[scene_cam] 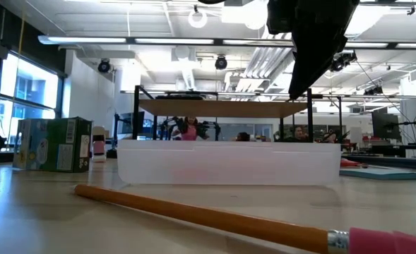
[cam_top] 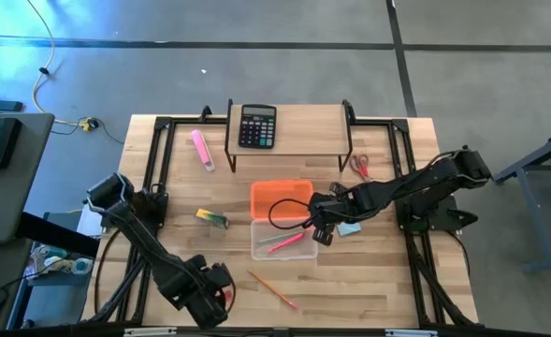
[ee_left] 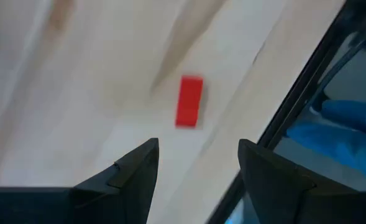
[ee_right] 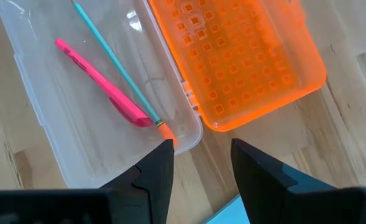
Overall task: Pack school essentials
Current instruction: Put the red eraser into the orange supply box
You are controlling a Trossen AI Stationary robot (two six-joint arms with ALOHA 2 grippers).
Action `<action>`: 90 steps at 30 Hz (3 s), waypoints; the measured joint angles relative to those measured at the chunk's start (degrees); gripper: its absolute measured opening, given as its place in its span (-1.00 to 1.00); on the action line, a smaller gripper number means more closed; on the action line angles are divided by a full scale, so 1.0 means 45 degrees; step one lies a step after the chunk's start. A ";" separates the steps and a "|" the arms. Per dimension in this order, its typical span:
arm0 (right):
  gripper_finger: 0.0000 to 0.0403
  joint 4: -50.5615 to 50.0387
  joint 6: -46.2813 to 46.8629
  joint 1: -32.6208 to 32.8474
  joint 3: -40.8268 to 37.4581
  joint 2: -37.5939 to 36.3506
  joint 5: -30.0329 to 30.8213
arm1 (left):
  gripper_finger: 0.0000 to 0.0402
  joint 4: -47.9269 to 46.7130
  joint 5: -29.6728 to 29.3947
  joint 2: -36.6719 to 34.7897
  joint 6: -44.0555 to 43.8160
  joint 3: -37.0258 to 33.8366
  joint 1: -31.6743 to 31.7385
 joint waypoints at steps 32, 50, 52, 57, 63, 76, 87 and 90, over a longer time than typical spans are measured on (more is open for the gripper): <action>-0.26 0.0076 0.0176 0.0000 0.0000 0.0000 -0.0335 | 0.04 0.1394 0.1571 0.2449 0.1162 -0.0005 0.1467; -0.26 0.0083 0.0176 0.0000 0.0000 0.0000 -0.0204 | 0.04 0.1414 0.1607 0.3091 0.1493 -0.0005 0.1010; -0.26 0.0079 0.0181 -0.0003 0.0000 0.0000 -0.0204 | 0.04 0.1400 0.1677 0.3163 0.1496 0.0013 0.1014; -0.26 0.0085 0.0181 -0.0005 0.0000 0.0000 -0.0204 | -0.01 0.1257 0.1752 0.3275 0.1503 0.0040 0.0995; -0.26 0.0081 0.0181 -0.0005 0.0000 0.0000 -0.0313 | -0.29 0.1142 0.1577 0.3289 0.2052 0.0034 0.0971; -0.26 -0.0070 0.0142 -0.0002 0.0000 0.0000 -0.0345 | -0.71 0.1394 0.1328 0.3314 0.2632 0.0010 0.0956; -0.26 -0.0113 0.0176 -0.0005 0.0000 0.0000 -0.0345 | -0.72 0.1502 0.1262 0.3218 0.2729 -0.0010 0.0956; -0.26 -0.0149 0.0179 -0.0001 -0.0004 -0.0027 -0.0350 | -0.71 0.1539 0.1137 0.3080 0.2729 -0.0048 0.0964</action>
